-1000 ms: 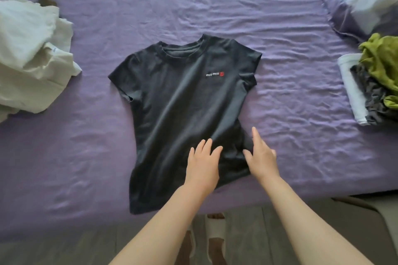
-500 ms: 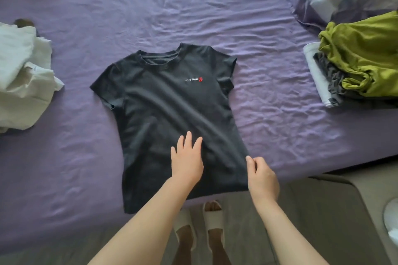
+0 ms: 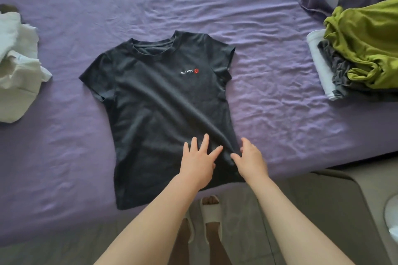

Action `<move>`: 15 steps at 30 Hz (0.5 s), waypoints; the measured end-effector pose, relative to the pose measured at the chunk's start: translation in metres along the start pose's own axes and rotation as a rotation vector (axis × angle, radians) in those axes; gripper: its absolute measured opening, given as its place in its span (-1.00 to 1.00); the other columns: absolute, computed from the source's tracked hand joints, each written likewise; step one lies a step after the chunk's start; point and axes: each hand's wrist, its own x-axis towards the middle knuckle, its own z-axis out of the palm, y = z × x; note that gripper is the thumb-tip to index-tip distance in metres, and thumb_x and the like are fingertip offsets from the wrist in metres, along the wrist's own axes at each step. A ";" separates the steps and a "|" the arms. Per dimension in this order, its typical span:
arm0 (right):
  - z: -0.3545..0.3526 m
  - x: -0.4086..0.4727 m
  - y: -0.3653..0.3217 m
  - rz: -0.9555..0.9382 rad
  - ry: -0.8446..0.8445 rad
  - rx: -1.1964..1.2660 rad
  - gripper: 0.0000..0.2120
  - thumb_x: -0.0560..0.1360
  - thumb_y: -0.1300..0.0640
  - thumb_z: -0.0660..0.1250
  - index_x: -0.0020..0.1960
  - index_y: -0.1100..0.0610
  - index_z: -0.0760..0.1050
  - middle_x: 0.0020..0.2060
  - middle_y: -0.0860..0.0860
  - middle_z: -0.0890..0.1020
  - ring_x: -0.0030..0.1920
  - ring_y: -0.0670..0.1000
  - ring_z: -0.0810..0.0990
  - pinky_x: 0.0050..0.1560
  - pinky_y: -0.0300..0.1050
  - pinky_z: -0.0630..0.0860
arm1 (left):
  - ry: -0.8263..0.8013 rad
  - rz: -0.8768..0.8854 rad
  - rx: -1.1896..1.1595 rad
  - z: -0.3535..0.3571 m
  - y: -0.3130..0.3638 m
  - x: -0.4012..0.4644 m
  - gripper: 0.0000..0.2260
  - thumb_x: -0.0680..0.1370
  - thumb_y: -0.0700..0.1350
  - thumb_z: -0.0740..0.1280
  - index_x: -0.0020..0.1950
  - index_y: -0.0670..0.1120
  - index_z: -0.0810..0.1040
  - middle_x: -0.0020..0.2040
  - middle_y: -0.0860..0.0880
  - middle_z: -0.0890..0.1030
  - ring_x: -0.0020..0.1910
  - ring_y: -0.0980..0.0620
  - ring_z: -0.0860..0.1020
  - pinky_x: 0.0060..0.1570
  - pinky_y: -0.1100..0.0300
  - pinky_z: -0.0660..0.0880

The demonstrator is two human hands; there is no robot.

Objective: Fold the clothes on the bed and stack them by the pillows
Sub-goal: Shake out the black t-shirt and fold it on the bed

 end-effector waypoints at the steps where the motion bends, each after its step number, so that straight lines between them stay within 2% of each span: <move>1: 0.000 0.003 -0.002 -0.005 0.038 -0.079 -0.64 0.54 0.02 0.26 0.31 0.09 0.37 0.18 0.06 0.50 0.14 0.12 0.51 0.03 -0.05 0.42 | -0.009 0.020 0.004 0.001 0.001 -0.001 -0.48 0.63 0.05 0.11 0.53 0.18 -0.05 0.57 -0.13 -0.16 0.51 -0.28 -0.07 0.45 -0.22 -0.04; 3: -0.002 0.004 -0.003 -0.003 0.149 -0.128 -0.77 0.53 0.03 0.23 0.14 0.09 0.44 0.08 0.07 0.54 0.08 0.15 0.51 0.03 -0.02 0.38 | -0.006 0.015 -0.011 0.004 0.001 -0.004 -0.46 0.62 0.05 0.14 0.54 0.15 -0.05 0.57 -0.11 -0.16 0.52 -0.24 -0.09 0.45 -0.22 -0.04; 5: -0.003 0.005 -0.003 -0.025 0.194 -0.164 -0.78 0.53 -0.01 0.25 0.08 0.10 0.43 0.04 0.06 0.55 0.10 0.12 0.47 0.07 -0.01 0.34 | -0.001 -0.035 -0.025 0.007 -0.001 -0.008 -0.43 0.62 0.08 0.13 0.55 0.11 -0.06 0.57 -0.11 -0.17 0.53 -0.20 -0.13 0.44 -0.24 -0.06; 7: -0.002 0.007 -0.006 -0.086 0.135 -0.092 -0.70 0.54 -0.03 0.24 0.18 0.12 0.40 0.11 0.07 0.52 0.14 0.10 0.45 0.03 -0.07 0.34 | -0.039 -0.063 -0.022 0.008 -0.004 -0.010 -0.42 0.61 0.12 0.12 0.55 0.11 -0.09 0.56 -0.11 -0.21 0.53 -0.20 -0.18 0.43 -0.26 -0.09; 9: -0.002 0.011 -0.013 -0.115 0.055 0.033 -0.62 0.58 0.04 0.20 0.36 0.08 0.25 0.22 0.07 0.48 0.14 0.10 0.49 -0.07 -0.11 0.35 | -0.081 -0.054 -0.028 0.006 -0.006 -0.010 -0.42 0.61 0.14 0.12 0.55 0.13 -0.10 0.56 -0.11 -0.23 0.53 -0.20 -0.20 0.43 -0.26 -0.09; 10: -0.003 0.014 -0.014 -0.119 0.043 0.015 -0.57 0.58 0.07 0.18 0.41 0.05 0.17 0.22 0.07 0.49 0.12 0.11 0.51 -0.11 -0.11 0.35 | -0.095 -0.049 -0.040 0.004 -0.007 -0.009 -0.42 0.61 0.14 0.12 0.55 0.13 -0.09 0.56 -0.10 -0.22 0.53 -0.20 -0.20 0.43 -0.27 -0.08; 12: -0.004 0.017 -0.012 -0.066 0.053 -0.101 -0.55 0.58 0.10 0.17 0.42 0.04 0.10 0.18 0.09 0.52 0.08 0.14 0.54 -0.14 -0.08 0.34 | -0.121 -0.047 -0.062 -0.002 -0.009 -0.008 -0.44 0.61 0.13 0.11 0.55 0.14 -0.06 0.56 -0.08 -0.21 0.53 -0.19 -0.19 0.42 -0.28 -0.05; 15: -0.009 0.014 -0.005 -0.022 0.110 -0.201 -0.64 0.57 0.07 0.19 0.31 0.09 0.18 0.16 0.09 0.50 0.02 0.14 0.56 -0.19 -0.08 0.34 | -0.146 -0.095 -0.127 -0.007 -0.014 -0.009 -0.46 0.62 0.11 0.12 0.55 0.15 -0.04 0.56 -0.06 -0.24 0.52 -0.18 -0.22 0.41 -0.29 0.01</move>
